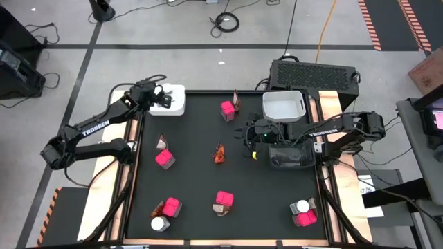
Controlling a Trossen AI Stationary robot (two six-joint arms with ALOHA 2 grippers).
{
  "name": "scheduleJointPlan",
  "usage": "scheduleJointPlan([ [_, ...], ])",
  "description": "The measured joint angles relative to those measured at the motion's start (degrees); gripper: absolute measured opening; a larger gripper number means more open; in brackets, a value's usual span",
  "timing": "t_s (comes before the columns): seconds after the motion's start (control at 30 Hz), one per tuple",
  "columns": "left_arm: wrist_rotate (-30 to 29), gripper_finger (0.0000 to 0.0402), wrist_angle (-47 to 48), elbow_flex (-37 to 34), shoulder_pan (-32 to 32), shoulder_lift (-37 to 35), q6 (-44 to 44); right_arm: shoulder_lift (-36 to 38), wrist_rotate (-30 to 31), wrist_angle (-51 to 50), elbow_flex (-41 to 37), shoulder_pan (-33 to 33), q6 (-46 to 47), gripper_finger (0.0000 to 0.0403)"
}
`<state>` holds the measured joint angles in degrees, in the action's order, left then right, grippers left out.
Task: Sort spices by type
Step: Put the white seasoning bottle into the left white bin
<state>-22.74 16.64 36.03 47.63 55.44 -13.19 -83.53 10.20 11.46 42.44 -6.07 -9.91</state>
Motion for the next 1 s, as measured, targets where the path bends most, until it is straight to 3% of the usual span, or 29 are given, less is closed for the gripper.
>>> scheduleJointPlan([
  [0.33,-0.19,0.0219,-2.35,-5.07,2.96,0.09,-0.38,0.00,0.02,0.76,0.02,0.00,0.08,0.0120],
  [0.57,-2.11,0.0219,-10.89,-7.45,3.35,0.43,-4.24,0.00,0.04,0.75,0.02,0.00,0.24,0.0120],
  [1.0,-6.37,0.0219,-13.71,-7.47,3.35,8.00,-4.38,0.00,0.02,0.34,0.02,0.00,1.73,0.0120],
])
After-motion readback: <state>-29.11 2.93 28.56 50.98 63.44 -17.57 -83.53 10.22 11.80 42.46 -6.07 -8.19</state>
